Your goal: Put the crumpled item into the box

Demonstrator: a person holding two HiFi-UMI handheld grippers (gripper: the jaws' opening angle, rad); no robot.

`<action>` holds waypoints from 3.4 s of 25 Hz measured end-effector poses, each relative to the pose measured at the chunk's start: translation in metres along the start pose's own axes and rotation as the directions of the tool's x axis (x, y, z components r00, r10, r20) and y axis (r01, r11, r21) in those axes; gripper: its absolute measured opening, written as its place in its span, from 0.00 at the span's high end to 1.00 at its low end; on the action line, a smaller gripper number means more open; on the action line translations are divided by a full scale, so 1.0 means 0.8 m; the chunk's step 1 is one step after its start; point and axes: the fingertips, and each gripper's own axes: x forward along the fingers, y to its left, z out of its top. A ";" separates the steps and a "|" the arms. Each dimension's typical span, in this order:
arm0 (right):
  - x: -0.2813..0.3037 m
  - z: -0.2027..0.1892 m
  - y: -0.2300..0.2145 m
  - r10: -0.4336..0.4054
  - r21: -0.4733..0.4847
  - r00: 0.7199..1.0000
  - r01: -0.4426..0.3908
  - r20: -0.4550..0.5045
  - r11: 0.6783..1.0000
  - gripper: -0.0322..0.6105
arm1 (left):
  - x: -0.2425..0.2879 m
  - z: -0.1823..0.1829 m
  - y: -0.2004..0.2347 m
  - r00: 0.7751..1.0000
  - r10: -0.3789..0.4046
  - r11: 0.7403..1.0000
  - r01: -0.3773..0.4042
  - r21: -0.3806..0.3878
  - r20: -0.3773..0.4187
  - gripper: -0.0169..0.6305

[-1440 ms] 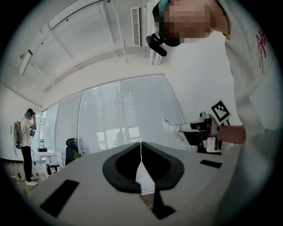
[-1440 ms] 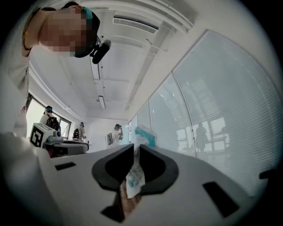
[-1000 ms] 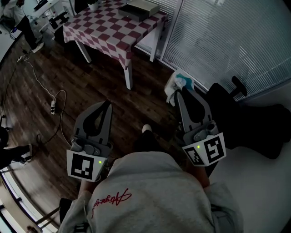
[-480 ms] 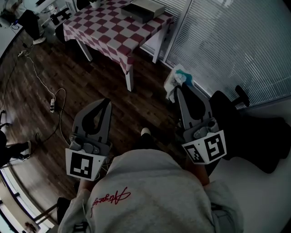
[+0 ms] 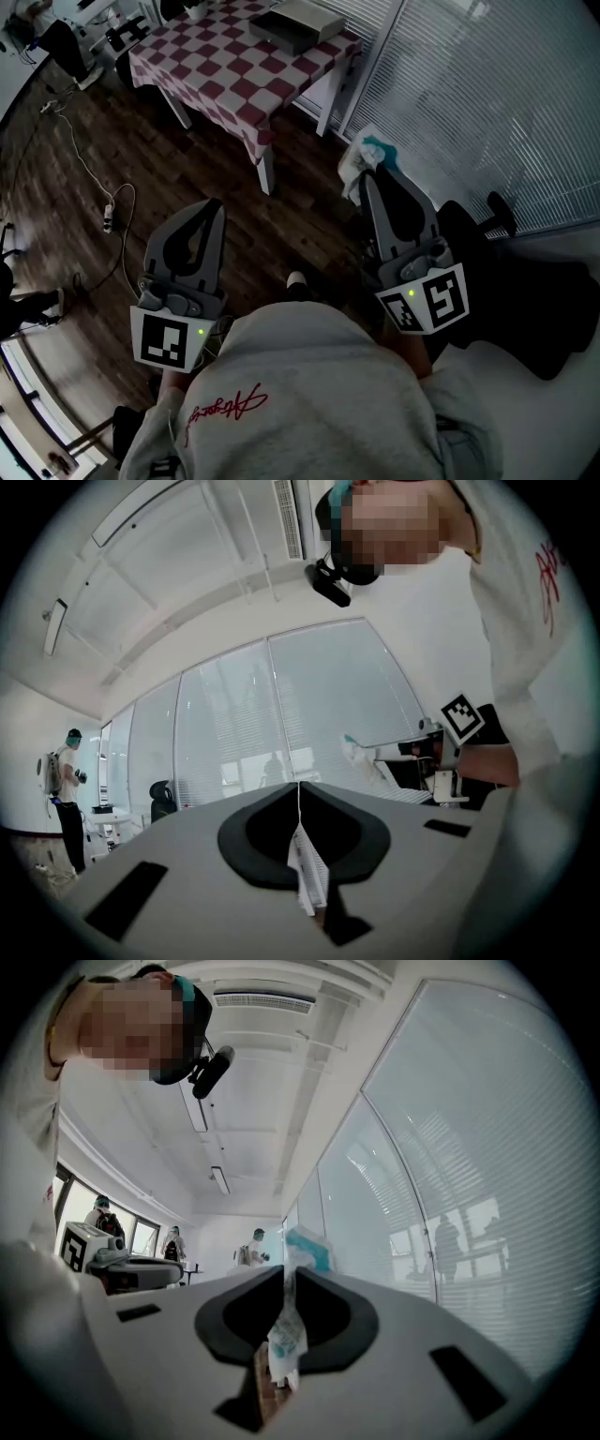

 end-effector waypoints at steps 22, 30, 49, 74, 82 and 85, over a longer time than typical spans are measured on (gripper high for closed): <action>0.038 -0.008 -0.072 0.054 0.009 0.999 -0.055 0.003 0.998 0.87 | 0.065 -0.009 -0.001 0.999 0.048 0.999 -0.047 0.024 -0.010 0.95; 0.038 -0.002 -0.075 0.038 0.010 0.999 -0.038 0.017 0.999 0.87 | 0.065 -0.007 -0.001 0.999 0.036 0.999 -0.036 0.027 -0.012 0.95; 0.039 -0.013 -0.052 0.101 -0.025 0.995 -0.101 -0.009 0.995 0.87 | 0.036 -0.007 -0.007 0.993 0.114 0.993 -0.113 0.024 -0.036 0.95; 0.134 -0.026 -0.087 0.069 -0.053 0.998 -0.068 0.008 0.996 0.87 | 0.117 -0.037 0.071 0.997 0.058 0.996 -0.054 0.070 -0.043 0.95; 0.174 -0.032 -0.099 0.070 -0.056 0.997 -0.068 0.033 0.996 0.87 | 0.143 -0.046 0.103 0.997 0.069 0.995 -0.067 0.080 -0.024 0.95; 0.189 -0.038 -0.106 0.070 -0.059 0.997 -0.068 0.032 0.996 0.87 | 0.153 -0.052 0.117 0.997 0.073 0.994 -0.072 0.082 -0.021 0.95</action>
